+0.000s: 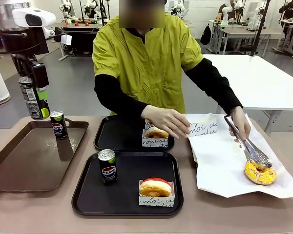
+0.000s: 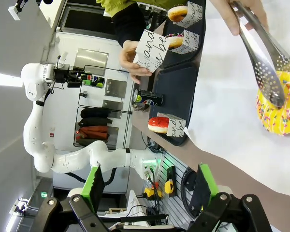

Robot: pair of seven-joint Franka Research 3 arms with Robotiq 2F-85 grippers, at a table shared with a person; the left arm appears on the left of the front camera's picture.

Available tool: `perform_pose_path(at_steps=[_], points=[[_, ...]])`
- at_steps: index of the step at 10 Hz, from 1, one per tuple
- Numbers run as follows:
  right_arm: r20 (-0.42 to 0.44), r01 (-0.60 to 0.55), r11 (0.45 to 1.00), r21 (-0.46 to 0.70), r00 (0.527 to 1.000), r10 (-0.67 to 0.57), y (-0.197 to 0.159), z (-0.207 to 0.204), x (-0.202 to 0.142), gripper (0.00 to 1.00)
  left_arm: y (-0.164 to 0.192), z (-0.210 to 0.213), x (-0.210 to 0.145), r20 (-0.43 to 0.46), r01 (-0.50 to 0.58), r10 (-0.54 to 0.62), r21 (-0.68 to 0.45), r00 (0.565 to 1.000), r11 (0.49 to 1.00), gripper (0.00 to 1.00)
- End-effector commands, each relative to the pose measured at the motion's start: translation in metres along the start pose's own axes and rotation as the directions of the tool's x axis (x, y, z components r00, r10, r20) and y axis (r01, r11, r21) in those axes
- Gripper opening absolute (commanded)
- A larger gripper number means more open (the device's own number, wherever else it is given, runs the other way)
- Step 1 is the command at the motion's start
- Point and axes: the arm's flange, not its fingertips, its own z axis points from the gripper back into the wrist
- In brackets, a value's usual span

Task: Set up donuts and drinks on trays.
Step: Pick up one Pepsi coke from the Handle tray and place it on the Flat Tray without a Pepsi coke.

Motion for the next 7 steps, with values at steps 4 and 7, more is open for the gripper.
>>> perform_pose_path(at_steps=[4, 7], points=[[0.019, -0.018, 1.000, 0.022, 1.000, 0.018, 0.0004, -0.0010, 0.0031, 1.00, -0.0003, 0.0041, -0.0030, 0.000, 0.001, -0.001, 0.001, 1.000, 1.000, 0.58], [0.019, -0.018, 1.000, 0.022, 1.000, 0.018, 0.0004, -0.0010, 0.0031, 1.00, -0.0003, 0.0041, -0.0030, 0.000, 0.001, -0.001, 0.001, 1.000, 1.000, 0.58]])
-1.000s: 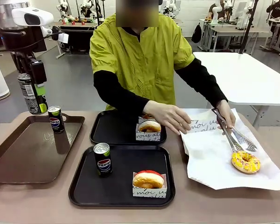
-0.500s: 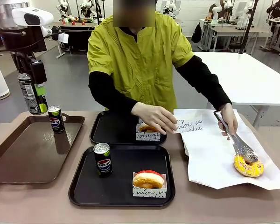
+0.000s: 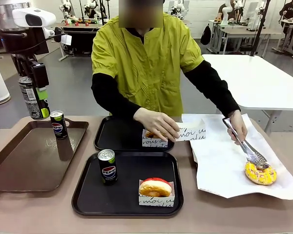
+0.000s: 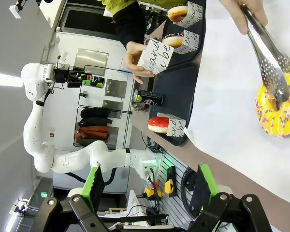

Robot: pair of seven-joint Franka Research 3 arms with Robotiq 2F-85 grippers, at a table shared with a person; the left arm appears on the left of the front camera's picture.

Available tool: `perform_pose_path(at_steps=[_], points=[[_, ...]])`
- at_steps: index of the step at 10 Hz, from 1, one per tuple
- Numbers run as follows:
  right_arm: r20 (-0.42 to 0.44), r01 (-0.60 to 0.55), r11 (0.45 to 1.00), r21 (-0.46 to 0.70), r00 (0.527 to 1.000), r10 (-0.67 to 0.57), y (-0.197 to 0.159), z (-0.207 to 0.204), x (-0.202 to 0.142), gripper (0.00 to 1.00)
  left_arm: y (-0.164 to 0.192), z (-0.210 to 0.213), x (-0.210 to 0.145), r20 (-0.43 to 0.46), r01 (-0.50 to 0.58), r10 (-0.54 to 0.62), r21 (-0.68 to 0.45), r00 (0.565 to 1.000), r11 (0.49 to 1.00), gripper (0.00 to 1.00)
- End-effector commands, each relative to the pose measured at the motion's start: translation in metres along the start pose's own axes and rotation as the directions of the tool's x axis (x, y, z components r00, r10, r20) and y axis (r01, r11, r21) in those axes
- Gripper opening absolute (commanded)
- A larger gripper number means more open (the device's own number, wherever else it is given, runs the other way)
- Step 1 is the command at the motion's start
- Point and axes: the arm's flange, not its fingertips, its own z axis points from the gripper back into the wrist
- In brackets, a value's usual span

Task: Set up donuts and drinks on trays.
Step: Pick up one Pepsi coke from the Handle tray and place it on the Flat Tray without a Pepsi coke.

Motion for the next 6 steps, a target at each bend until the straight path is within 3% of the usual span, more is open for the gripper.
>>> perform_pose_path(at_steps=[1, 6], points=[[0.019, -0.018, 1.000, 0.022, 1.000, 0.018, 0.0004, -0.0010, 0.0031, 1.00, -0.0003, 0.0041, -0.0030, 0.000, 0.001, -0.001, 0.001, 1.000, 1.000, 0.58], [0.019, -0.018, 1.000, 0.022, 1.000, 0.018, 0.0004, -0.0010, 0.0031, 1.00, -0.0003, 0.0041, -0.0030, 0.000, 0.001, -0.001, 0.001, 1.000, 1.000, 0.58]])
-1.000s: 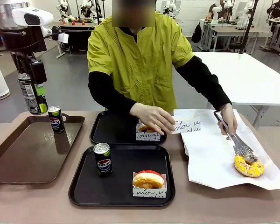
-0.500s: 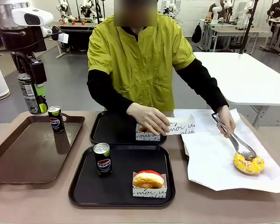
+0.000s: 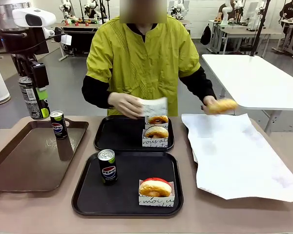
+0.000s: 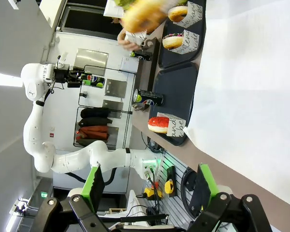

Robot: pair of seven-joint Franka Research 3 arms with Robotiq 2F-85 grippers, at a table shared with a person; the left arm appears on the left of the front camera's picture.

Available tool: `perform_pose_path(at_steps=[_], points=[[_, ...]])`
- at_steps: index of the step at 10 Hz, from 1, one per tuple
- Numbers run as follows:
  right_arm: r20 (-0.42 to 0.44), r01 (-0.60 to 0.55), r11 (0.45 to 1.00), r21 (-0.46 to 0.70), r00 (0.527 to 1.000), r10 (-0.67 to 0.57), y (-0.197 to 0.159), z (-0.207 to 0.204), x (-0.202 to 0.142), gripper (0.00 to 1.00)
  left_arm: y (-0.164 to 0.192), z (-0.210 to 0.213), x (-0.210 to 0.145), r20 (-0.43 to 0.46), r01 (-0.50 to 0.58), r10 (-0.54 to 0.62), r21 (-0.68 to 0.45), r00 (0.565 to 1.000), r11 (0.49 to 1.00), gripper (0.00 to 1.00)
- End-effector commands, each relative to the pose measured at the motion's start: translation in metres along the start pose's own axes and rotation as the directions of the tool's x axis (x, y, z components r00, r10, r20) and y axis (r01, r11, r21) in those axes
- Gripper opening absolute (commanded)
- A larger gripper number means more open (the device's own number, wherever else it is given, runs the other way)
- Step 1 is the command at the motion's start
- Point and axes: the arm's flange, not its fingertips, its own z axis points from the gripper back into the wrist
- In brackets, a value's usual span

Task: Set up donuts and drinks on trays.
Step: Pick up one Pepsi coke from the Handle tray and place it on the Flat Tray without a Pepsi coke.

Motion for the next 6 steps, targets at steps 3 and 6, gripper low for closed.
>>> perform_pose_path(at_steps=[3, 6], points=[[0.019, -0.018, 1.000, 0.022, 1.000, 0.018, 0.000, -0.001, 0.003, 1.00, 0.000, 0.000, 0.000, 0.000, 0.000, 0.000, 0.000, 1.000, 1.000, 0.58], [0.019, -0.018, 1.000, 0.022, 1.000, 0.018, 0.000, -0.001, 0.003, 1.00, 0.009, -0.020, 0.061, 0.014, 0.010, -0.010, 0.059, 1.000, 0.998, 0.58]])
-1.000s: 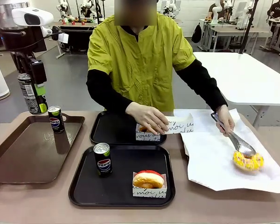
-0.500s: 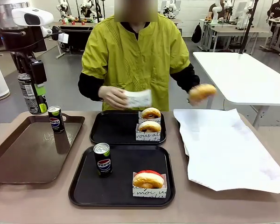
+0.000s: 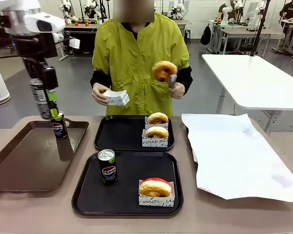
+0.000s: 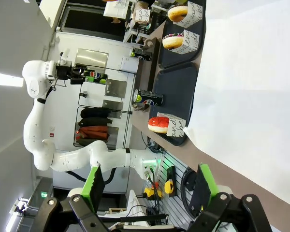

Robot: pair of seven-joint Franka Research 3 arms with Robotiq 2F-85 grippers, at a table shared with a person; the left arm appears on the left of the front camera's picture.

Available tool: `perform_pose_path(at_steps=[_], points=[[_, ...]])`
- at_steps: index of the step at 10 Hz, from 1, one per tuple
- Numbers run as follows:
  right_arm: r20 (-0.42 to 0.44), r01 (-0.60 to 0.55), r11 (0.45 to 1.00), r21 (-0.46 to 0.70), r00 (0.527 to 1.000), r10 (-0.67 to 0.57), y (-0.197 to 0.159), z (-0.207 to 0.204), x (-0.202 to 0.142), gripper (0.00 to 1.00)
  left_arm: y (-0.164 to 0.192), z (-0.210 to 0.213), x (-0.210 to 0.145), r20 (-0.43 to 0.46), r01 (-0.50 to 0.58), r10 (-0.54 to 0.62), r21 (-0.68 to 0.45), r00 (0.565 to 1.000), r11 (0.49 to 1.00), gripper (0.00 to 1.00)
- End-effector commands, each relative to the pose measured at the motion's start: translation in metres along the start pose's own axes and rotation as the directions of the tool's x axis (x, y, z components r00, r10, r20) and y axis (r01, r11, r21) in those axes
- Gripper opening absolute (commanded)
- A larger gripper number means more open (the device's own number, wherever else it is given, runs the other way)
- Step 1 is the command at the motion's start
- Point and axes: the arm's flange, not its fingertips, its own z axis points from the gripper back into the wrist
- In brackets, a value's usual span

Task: Set up donuts and drinks on trays.
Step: Pick up one Pepsi coke from the Handle tray and place it on the Flat Tray without a Pepsi coke.

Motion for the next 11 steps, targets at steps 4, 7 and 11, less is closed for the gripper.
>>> perform_pose_path(at_steps=[4, 7, 11], points=[[0.019, -0.018, 1.000, 0.022, 1.000, 0.017, 0.000, -0.001, 0.003, 1.00, 0.014, -0.043, 0.102, -0.005, 0.001, 0.000, 0.094, 1.000, 0.996, 0.58], [0.019, -0.018, 1.000, 0.022, 1.000, 0.017, 0.000, -0.001, 0.003, 1.00, 0.018, -0.068, 0.131, 0.004, 0.012, -0.013, 0.083, 1.000, 0.996, 0.58], [0.019, -0.018, 1.000, 0.022, 1.000, 0.017, 0.000, -0.001, 0.003, 1.00, 0.014, -0.055, 0.097, 0.009, 0.059, -0.058, -0.048, 0.998, 0.997, 0.58]])
